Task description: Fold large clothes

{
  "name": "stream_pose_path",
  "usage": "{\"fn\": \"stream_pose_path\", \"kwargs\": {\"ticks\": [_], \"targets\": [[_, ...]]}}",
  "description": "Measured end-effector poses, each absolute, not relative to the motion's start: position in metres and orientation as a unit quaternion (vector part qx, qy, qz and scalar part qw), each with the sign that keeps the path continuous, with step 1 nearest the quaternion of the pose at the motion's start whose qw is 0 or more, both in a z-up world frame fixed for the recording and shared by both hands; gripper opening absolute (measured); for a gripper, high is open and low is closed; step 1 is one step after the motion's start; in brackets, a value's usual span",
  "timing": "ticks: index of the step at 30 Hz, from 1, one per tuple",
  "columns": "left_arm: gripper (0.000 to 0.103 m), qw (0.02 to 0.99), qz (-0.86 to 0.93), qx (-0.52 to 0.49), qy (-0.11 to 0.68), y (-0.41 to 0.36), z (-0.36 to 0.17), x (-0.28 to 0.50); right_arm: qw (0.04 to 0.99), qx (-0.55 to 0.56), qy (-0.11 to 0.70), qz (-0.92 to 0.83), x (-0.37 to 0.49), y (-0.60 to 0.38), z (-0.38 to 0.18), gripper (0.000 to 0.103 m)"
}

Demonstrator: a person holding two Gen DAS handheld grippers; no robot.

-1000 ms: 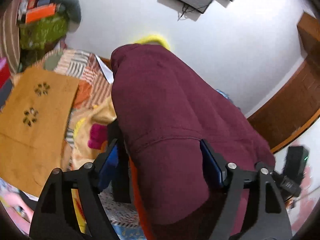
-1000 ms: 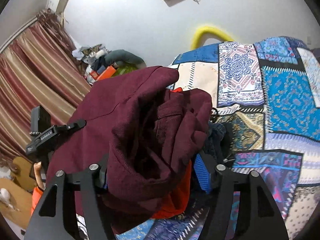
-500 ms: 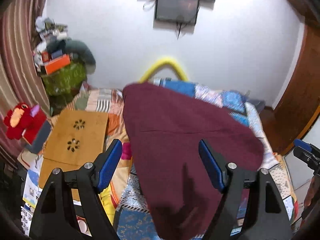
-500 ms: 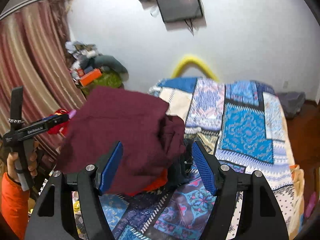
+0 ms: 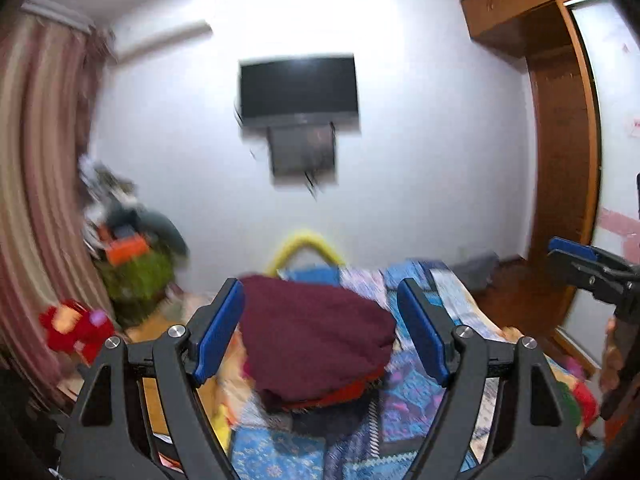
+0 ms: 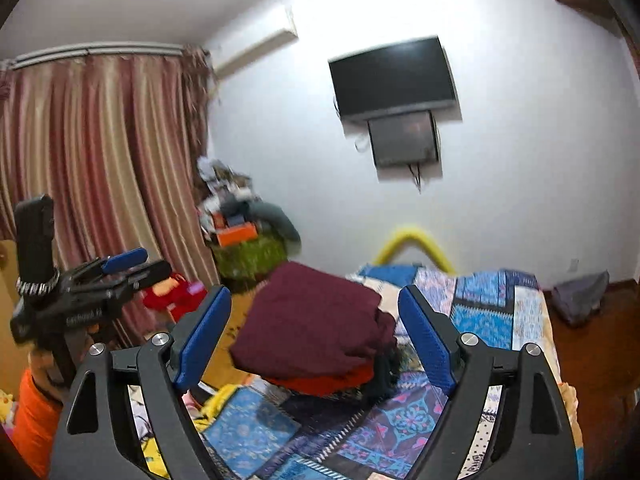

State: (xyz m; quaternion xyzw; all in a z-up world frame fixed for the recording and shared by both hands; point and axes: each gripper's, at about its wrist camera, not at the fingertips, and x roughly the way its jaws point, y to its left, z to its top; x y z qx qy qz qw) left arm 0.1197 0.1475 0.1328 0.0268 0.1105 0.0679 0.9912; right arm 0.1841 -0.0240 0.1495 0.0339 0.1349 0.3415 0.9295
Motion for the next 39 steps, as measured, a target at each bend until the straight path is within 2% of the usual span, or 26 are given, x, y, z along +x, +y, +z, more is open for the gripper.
{"fn": "stream_pose_path", "kwargs": {"ticks": [4,9,11,12,17,39], "targets": [[0.083,0.994,0.088,0.017,0.059,0.132,0.124,0.08,0.937,0.043,0.093,0.334,0.149,-0.031,0.149,0.083],[0.095,0.995,0.095,0.005,0.022,0.122,0.107,0.053,0.948,0.034,0.054,0.311,0.123,-0.027,0.14,0.087],[0.099,0.995,0.097,-0.001,0.012,0.121,0.101,0.046,0.952,0.029,0.046,0.303,0.118,-0.026,0.136,0.093],[0.102,0.995,0.097,-0.005,0.01,0.124,0.099,0.045,0.954,0.028,0.041,0.295,0.116,-0.025,0.134,0.103],[0.102,0.996,0.091,-0.015,0.015,0.121,0.09,0.036,0.964,0.011,0.02,0.265,0.113,-0.019,0.132,0.103],[0.102,0.994,0.101,-0.016,0.028,0.116,0.07,0.04,0.961,-0.02,0.046,0.272,0.108,-0.017,0.114,0.103]]}}
